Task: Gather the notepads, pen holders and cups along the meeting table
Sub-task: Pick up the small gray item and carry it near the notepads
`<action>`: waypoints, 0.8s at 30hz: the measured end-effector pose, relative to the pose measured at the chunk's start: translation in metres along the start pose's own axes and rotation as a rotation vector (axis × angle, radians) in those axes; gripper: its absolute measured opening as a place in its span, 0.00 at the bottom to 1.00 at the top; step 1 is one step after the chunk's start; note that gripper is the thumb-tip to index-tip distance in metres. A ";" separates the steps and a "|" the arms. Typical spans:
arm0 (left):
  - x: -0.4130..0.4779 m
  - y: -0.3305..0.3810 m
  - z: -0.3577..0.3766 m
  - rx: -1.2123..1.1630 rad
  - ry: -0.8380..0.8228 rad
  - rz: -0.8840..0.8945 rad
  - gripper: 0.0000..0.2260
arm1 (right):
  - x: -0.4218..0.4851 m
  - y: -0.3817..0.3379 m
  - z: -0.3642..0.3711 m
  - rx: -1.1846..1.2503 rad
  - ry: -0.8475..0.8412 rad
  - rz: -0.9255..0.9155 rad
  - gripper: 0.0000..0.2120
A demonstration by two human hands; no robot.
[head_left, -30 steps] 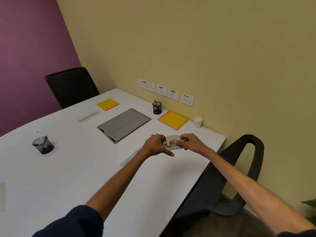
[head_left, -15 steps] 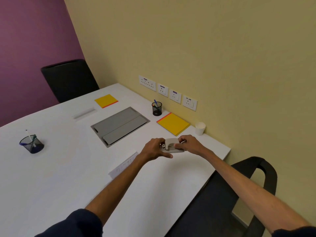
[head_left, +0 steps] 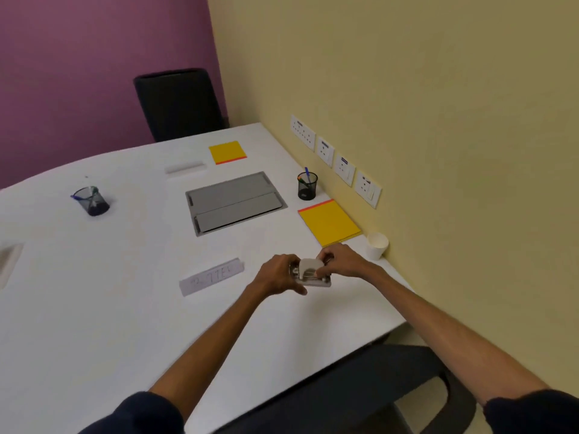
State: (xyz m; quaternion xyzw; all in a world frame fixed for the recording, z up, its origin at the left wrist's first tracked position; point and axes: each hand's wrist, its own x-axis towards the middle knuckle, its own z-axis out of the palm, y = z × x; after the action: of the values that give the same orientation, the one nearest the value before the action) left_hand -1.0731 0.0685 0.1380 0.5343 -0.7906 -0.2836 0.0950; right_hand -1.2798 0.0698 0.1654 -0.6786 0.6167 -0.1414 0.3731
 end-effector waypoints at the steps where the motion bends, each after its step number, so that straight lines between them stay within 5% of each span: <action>1: -0.003 0.003 0.006 -0.003 0.017 -0.026 0.30 | 0.003 0.002 -0.004 -0.022 -0.032 -0.018 0.13; 13: 0.000 -0.009 0.023 -0.119 0.137 -0.114 0.31 | 0.034 0.001 -0.007 -0.189 -0.097 -0.147 0.15; 24: 0.088 0.019 0.076 -0.236 0.214 -0.185 0.22 | 0.114 0.086 -0.057 -0.237 -0.149 -0.213 0.13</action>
State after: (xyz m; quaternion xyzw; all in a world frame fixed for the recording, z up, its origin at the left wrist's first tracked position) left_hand -1.1586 0.0207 0.0728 0.6170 -0.6847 -0.3234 0.2140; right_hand -1.3571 -0.0531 0.1156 -0.7880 0.5242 -0.0556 0.3181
